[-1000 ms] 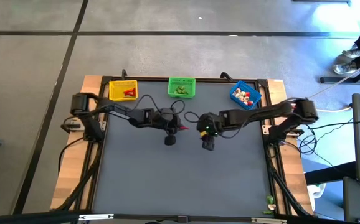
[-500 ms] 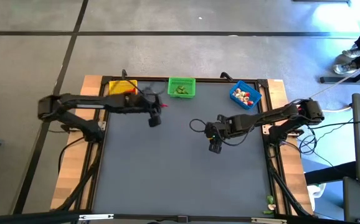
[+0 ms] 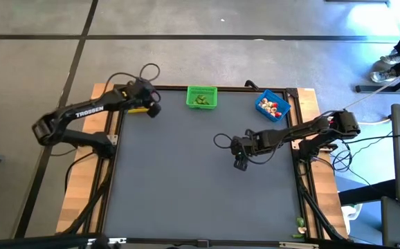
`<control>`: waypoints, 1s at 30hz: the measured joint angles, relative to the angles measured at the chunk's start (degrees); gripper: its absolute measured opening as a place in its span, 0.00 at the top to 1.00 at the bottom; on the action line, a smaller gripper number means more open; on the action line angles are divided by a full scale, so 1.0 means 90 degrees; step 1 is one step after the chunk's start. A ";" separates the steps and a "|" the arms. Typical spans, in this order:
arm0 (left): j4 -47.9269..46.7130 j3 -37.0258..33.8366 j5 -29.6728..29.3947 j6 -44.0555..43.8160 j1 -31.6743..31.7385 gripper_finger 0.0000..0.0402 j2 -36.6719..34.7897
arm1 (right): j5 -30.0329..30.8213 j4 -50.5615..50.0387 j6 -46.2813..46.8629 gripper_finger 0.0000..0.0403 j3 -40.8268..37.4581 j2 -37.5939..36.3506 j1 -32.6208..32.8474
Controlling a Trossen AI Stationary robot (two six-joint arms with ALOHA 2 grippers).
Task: Sort produce into baskets
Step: Put the red chili pepper into the yellow basket, then put the small green chili pepper into the green basket
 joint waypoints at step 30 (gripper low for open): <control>0.0882 -0.0482 0.1021 -0.0014 0.0337 0.58 -0.0243 | -0.0018 0.0701 0.0010 0.52 -0.0104 0.0002 -0.0003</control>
